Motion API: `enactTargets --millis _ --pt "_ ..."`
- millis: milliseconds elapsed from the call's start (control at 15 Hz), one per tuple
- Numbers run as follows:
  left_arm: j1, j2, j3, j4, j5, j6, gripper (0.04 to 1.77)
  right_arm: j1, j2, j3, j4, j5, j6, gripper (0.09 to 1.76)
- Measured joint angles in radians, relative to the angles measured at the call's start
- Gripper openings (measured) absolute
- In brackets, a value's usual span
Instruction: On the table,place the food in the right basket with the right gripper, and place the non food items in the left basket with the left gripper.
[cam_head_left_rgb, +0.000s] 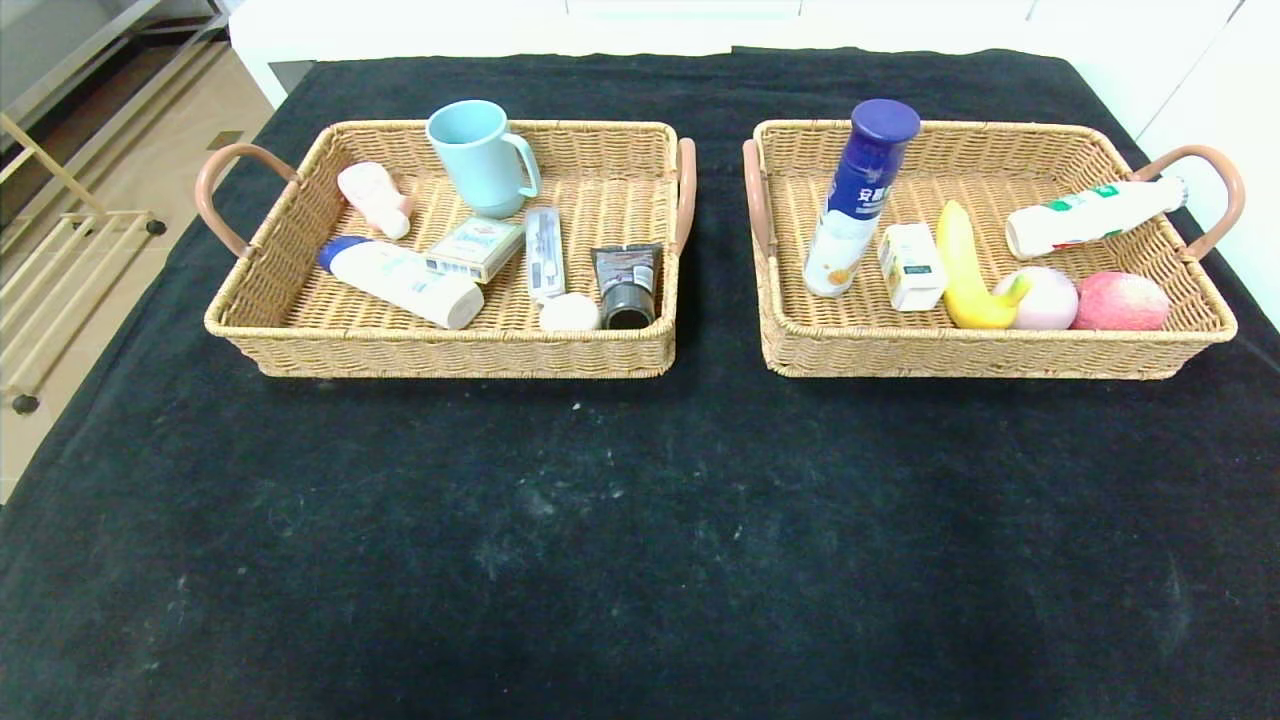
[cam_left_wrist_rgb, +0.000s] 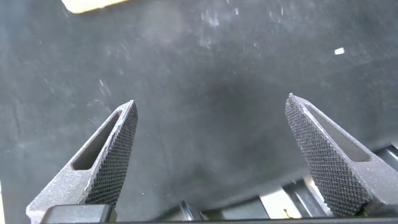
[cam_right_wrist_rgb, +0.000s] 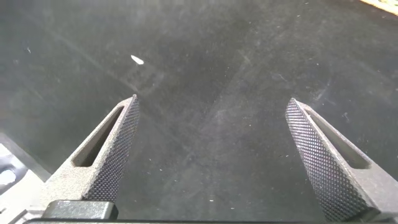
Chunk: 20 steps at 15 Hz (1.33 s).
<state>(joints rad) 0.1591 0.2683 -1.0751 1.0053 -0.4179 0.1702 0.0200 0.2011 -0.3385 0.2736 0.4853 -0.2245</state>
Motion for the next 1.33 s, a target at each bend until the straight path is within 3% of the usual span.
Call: enactTargets --millis 200,533,667,800,1067,1200,1333 --pt "0.000 0.000 -0.013 0.047 -0.001 -0.006 1.72 -0.005 -0.090 -0.011 -0.003 -0.017 0.103 1.71" --pt "0.000 0.001 -0.116 0.052 0.002 -0.037 1.72 -0.011 -0.181 -0.016 0.003 -0.039 0.120 1.71" --pt "-0.062 0.007 -0.157 0.051 0.032 -0.109 1.72 -0.011 -0.193 -0.015 0.005 -0.057 0.122 1.71" --pt "-0.092 0.001 -0.154 0.054 0.037 -0.122 1.72 -0.011 -0.198 -0.013 0.004 -0.066 0.121 1.71" --pt "-0.134 -0.090 -0.019 0.001 0.031 -0.114 1.72 -0.011 -0.201 -0.025 -0.006 -0.068 0.121 1.71" --pt "-0.146 -0.157 0.123 -0.146 0.037 -0.110 1.72 -0.011 -0.202 -0.025 -0.006 -0.071 0.122 1.71" --pt "-0.151 -0.206 0.293 -0.340 0.097 -0.111 1.72 -0.011 -0.202 -0.005 -0.008 -0.073 0.120 1.71"
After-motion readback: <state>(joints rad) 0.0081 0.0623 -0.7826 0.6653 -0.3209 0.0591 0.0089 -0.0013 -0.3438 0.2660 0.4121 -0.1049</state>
